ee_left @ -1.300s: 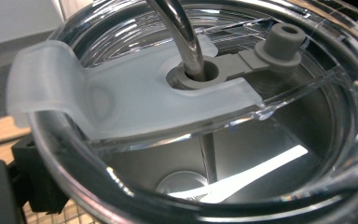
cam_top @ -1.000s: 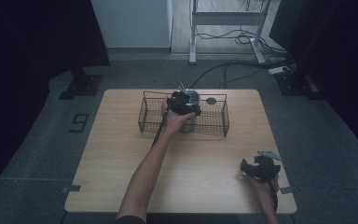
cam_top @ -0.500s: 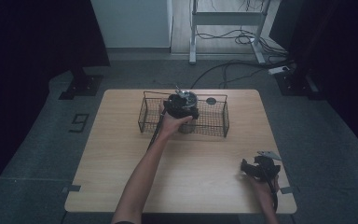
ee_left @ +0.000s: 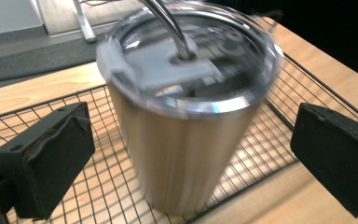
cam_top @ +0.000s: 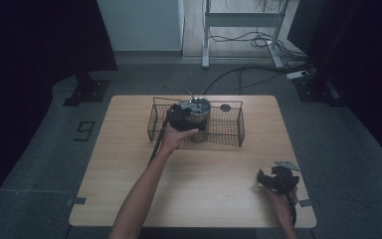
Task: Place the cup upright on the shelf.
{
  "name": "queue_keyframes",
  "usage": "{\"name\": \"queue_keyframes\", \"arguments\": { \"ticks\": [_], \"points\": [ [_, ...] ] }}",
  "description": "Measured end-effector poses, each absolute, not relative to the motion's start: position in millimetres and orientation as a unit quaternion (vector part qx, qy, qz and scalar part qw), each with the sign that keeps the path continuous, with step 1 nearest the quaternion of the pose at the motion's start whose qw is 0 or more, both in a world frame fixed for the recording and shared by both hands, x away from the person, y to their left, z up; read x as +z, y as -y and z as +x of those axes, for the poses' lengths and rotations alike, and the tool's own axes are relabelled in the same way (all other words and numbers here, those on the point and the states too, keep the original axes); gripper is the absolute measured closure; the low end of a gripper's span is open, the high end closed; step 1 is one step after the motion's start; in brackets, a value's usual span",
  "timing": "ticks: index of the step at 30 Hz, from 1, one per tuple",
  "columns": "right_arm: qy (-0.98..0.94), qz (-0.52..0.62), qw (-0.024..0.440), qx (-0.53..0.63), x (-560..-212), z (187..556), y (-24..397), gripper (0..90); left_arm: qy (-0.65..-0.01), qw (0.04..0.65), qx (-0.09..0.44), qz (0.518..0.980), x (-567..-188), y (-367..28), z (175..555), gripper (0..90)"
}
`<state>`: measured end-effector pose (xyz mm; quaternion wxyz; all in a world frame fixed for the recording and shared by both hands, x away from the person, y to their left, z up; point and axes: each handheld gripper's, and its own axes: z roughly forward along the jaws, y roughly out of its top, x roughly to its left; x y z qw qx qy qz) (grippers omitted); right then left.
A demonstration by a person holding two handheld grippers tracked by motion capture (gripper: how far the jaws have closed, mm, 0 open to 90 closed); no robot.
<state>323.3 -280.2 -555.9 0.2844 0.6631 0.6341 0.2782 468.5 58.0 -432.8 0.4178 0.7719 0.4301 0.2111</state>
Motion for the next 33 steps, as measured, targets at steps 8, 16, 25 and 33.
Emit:
{"name": "queue_keyframes", "arguments": {
  "ticks": [8, 16, 25, 33],
  "points": [
    [-0.634, 0.663, 0.285, 0.278, -556, 323, 280, 8.0, -0.422, 0.424, 0.202, 0.776, -437, -78, 432, 0.0],
    [-0.633, 0.665, 0.284, 0.278, -556, 323, 280, 8.3, -0.423, 0.427, 0.185, 0.778, -455, -101, 394, 1.7],
    [-0.632, 0.665, 0.285, 0.278, -556, 323, 280, 8.7, -0.426, 0.434, 0.177, 0.774, -479, -131, 344, 4.5],
    [-0.632, 0.665, 0.285, 0.278, -556, 323, 280, 8.9, -0.421, 0.427, 0.172, 0.782, -492, -149, 312, 5.5]
  ]
}}
